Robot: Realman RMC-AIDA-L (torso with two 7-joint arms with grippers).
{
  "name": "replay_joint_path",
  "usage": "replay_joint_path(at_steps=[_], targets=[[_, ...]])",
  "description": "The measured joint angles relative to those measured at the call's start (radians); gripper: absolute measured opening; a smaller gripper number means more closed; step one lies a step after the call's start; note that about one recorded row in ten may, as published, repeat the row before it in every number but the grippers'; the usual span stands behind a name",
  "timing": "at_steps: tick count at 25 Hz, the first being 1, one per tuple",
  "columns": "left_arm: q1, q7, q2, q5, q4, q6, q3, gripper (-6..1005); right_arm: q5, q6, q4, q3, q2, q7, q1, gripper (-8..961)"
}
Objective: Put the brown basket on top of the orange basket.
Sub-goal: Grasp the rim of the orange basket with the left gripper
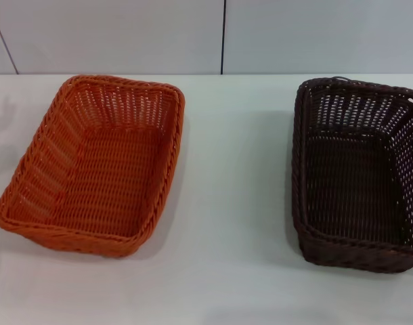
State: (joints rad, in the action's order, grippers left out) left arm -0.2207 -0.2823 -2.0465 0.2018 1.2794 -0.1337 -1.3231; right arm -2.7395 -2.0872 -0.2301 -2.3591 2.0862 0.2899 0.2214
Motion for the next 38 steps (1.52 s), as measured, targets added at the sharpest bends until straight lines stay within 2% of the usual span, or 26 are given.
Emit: replay_joint_path(at_steps=[1,2,5,8,12,16,19,23,24,25,26,28,29,32,35,38], targets=[[0.016,0.049,-0.024,-0.006,-0.028,0.121,0.037,802,0.000,0.000,0.000,0.000,0.000,0.000,0.000,823],[0.028,0.050,-0.022,-0.015,-0.067,0.234,0.041,802,0.000,0.002,0.000,0.000,0.000,0.000,0.000,823],[0.037,0.041,-0.020,-0.024,-0.155,0.430,0.056,802,0.000,0.010,0.000,0.000,0.000,0.000,0.001,823],[0.037,0.045,-0.020,-0.025,-0.220,0.562,0.079,802,0.003,0.016,0.000,0.000,0.000,0.000,0.002,823],[0.034,0.070,-0.024,-0.035,-0.222,0.574,0.104,801,0.009,0.023,0.000,0.000,0.000,0.000,0.003,823],[0.035,0.071,-0.023,-0.119,-0.213,0.578,0.117,801,0.011,0.033,0.004,0.000,-0.001,0.000,0.004,823],[0.029,0.105,-0.015,-0.122,-0.150,0.448,0.113,800,0.011,0.038,0.006,0.000,-0.001,0.000,0.007,823],[-0.019,0.195,-0.012,-0.107,-0.034,0.082,0.113,800,0.011,0.041,0.004,0.000,-0.001,0.000,0.009,823],[-0.019,0.195,-0.012,-0.107,-0.034,0.082,0.113,800,0.011,0.043,0.005,0.000,-0.001,0.000,0.010,823],[-0.033,0.213,-0.011,-0.108,-0.014,-0.001,0.112,800,0.011,0.046,0.005,0.000,-0.001,0.000,0.011,823],[-0.063,0.257,-0.009,-0.113,0.034,-0.181,0.111,800,0.011,0.048,0.006,0.000,-0.002,0.000,0.012,823],[-0.097,0.311,-0.009,-0.123,0.072,-0.340,0.112,799,0.011,0.049,0.007,0.000,-0.003,0.000,0.014,822],[-0.097,0.311,-0.009,-0.123,0.072,-0.340,0.112,799,0.012,0.050,0.007,0.000,-0.003,0.000,0.015,822],[-0.184,0.502,-0.009,-0.202,0.126,-0.652,0.132,799,0.013,0.050,0.007,0.000,-0.003,0.000,0.015,822],[-0.242,0.617,-0.010,-0.273,0.159,-0.842,0.163,799,0.014,0.050,0.007,0.000,-0.003,0.000,0.010,822],[-0.287,0.667,-0.010,-0.302,0.181,-0.951,0.175,798,0.014,0.050,0.008,0.000,-0.003,0.000,0.007,822]])
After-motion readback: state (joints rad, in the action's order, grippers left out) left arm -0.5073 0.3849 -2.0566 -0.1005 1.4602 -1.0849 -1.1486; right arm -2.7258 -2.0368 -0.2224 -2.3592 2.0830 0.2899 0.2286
